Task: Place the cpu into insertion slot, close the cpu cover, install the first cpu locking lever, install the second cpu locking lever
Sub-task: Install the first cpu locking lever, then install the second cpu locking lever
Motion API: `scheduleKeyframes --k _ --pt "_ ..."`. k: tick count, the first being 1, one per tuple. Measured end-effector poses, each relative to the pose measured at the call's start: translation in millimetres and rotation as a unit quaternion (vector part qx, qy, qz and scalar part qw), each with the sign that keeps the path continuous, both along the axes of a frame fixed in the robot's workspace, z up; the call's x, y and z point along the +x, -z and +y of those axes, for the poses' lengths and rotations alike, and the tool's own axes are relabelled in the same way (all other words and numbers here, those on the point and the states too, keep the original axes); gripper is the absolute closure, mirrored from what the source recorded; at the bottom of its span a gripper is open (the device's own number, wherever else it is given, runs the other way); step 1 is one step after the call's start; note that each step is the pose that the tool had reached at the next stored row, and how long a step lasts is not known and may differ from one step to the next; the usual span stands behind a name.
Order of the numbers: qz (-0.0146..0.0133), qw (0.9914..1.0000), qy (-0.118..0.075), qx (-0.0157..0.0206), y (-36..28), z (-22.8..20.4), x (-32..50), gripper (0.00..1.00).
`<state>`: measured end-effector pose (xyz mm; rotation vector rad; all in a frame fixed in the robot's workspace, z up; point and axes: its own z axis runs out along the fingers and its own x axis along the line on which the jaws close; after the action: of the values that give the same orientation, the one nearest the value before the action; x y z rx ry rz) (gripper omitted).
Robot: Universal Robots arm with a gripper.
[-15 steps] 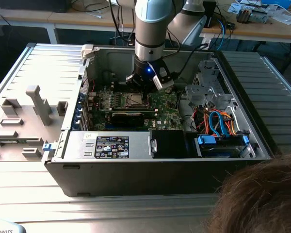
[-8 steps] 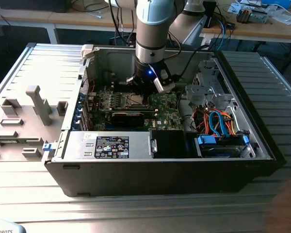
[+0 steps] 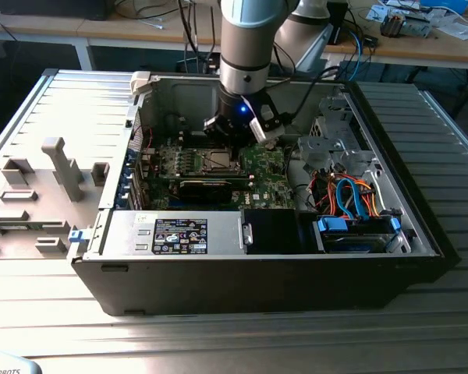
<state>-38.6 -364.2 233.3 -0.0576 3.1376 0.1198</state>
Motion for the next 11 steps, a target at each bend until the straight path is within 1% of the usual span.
scheduleKeyframes --k 3,5,11 --pt "0.0000 1.00000 0.000 0.0000 -12.8 0.0 0.0 0.89" --pt "0.0000 1.00000 0.000 0.0000 -17.5 0.0 0.0 0.89" --pt "0.0000 1.00000 0.000 0.0000 -19.2 0.0 0.0 0.89"
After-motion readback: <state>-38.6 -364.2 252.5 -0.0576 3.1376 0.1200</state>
